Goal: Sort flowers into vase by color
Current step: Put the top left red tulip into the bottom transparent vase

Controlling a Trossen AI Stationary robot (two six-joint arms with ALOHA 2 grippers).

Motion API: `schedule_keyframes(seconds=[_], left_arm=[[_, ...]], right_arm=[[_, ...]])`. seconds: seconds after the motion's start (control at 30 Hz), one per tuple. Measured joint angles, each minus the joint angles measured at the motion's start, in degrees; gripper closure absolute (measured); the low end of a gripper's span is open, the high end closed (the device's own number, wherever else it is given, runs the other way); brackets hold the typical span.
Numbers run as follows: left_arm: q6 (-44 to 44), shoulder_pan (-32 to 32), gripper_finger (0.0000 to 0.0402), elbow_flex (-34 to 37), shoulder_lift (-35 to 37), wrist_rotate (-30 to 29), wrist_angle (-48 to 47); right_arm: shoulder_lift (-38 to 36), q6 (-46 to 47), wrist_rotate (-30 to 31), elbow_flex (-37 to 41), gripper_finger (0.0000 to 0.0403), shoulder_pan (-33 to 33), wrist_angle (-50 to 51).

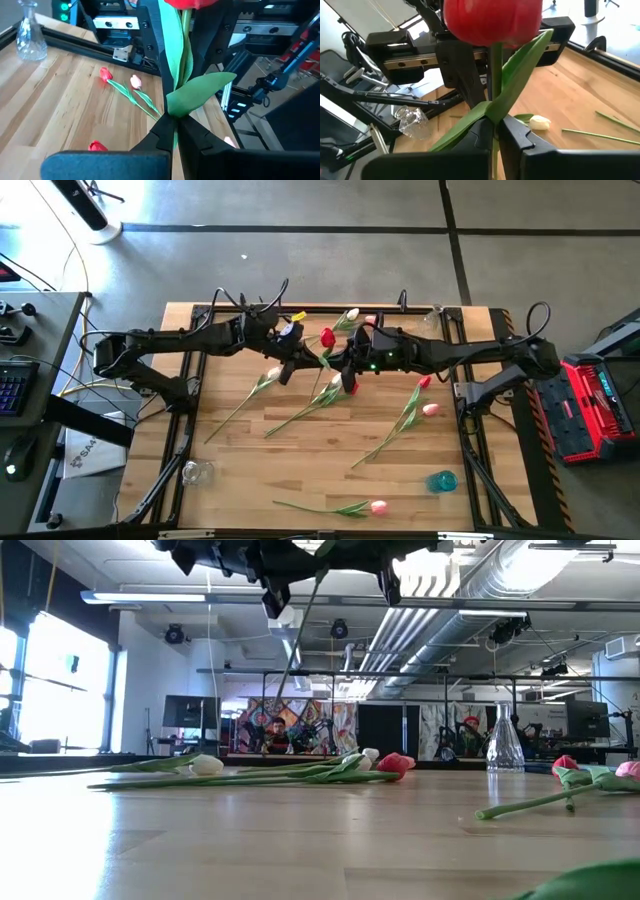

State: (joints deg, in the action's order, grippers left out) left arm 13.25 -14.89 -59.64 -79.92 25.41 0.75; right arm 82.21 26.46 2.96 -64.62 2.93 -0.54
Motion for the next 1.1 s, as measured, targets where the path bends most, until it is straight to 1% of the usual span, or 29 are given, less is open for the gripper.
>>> schedule_keyframes(seconds=[0.13, 0.2, 0.37, 0.53, 0.63, 0.73, 0.83, 0.9, 0.97, 1.1], left_arm=[[0.2, 0.4, 0.0400, 0.0, 0.0, -0.6, 0.0], [0.1, 0.9, 0.0392, 0.0, 0.0, -0.6, 0.0], [-0.1, 2.2, 0.0355, 0.0, 0.0, -0.8, 0.6], [-2.3, 3.9, 0.0324, 0.0, 0.0, -1.1, 1.4], [-3.2, 4.5, 0.0320, 0.0, 0.0, -2.2, 1.7], [-1.6, 4.9, 0.0334, -0.1, 0.0, -4.6, 1.3], [-1.0, 5.1, 0.0366, -0.1, 0.1, -4.9, 0.5], [-0.2, 5.6, 0.0389, -0.2, 0.3, -5.4, 0.0], [1.0, 6.3, 0.0394, -0.3, 1.2, -6.3, -1.1], [1.8, 9.5, 0.0398, -0.1, 4.2, -12.7, -6.3]], right_arm=[[0.0, 0.0, 0.5, 0.0, 0.0401, -0.6, 0.1], [0.0, -0.2, 0.4, 0.0, 0.0401, -1.0, 0.1], [0.0, -0.6, 1.0, 0.0, 0.0402, -2.0, -0.6], [0.1, -0.9, 1.0, 0.0, 0.0403, -2.6, -1.1], [0.1, -1.0, 1.0, 0.0, 0.0403, -2.8, -1.3], [0.1, -0.8, 0.5, 0.0, 0.0399, -2.7, -1.1], [-0.1, -0.8, 0.4, 0.0, 0.0380, -2.9, -1.0], [-0.7, -0.8, 0.2, 0.0, 0.0359, -3.0, -1.4], [-1.8, -0.2, 0.4, 0.0, 0.0332, -3.1, -2.0], [-5.0, 0.5, 2.3, -0.1, 0.0278, -3.0, -2.4]])
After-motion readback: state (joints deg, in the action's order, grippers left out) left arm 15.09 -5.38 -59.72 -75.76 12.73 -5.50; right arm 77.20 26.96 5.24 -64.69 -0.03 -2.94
